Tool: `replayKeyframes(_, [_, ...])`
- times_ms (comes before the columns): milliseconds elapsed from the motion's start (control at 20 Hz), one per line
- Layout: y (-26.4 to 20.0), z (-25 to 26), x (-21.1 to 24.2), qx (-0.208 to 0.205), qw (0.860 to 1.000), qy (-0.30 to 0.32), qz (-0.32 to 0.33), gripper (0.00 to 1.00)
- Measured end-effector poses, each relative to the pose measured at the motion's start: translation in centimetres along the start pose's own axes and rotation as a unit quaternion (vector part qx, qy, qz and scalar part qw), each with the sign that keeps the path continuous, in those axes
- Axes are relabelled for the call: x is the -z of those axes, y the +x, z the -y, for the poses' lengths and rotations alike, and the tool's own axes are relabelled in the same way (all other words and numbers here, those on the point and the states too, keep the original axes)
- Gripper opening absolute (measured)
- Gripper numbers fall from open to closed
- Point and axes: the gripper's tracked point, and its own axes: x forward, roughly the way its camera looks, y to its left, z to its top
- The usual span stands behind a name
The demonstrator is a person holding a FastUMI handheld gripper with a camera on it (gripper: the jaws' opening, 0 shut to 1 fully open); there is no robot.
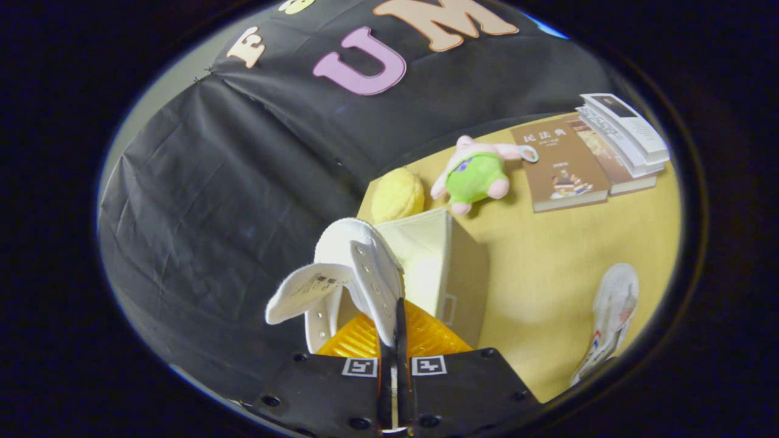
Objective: Open the storage box then place both shoes into the box .Put the left shoe in first, then the right shoe, with the right side of both shoes facing outward in a uniform manner.
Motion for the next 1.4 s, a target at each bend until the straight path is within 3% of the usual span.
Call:
replayKeyframes(150, [3.5, -2.5, 0.8, 0.008, 1.0, 0.021, -0.02, 0.07])
replayKeyframes(400, [7.2, -0.5, 2.0, 0.109, 0.991, 0.077, -0.018, 0.07])
replayKeyframes(650, [9.1, 1.7, 1.0, 0.157, 0.981, 0.109, 0.009, 0.06])
replayKeyframes(1350, [12.8, 3.5, 6.2, 0.217, 0.969, 0.108, -0.042, 0.12])
replayKeyframes(1400, [13.5, 3.9, 6.7, 0.219, 0.97, 0.096, -0.047, 0.17])
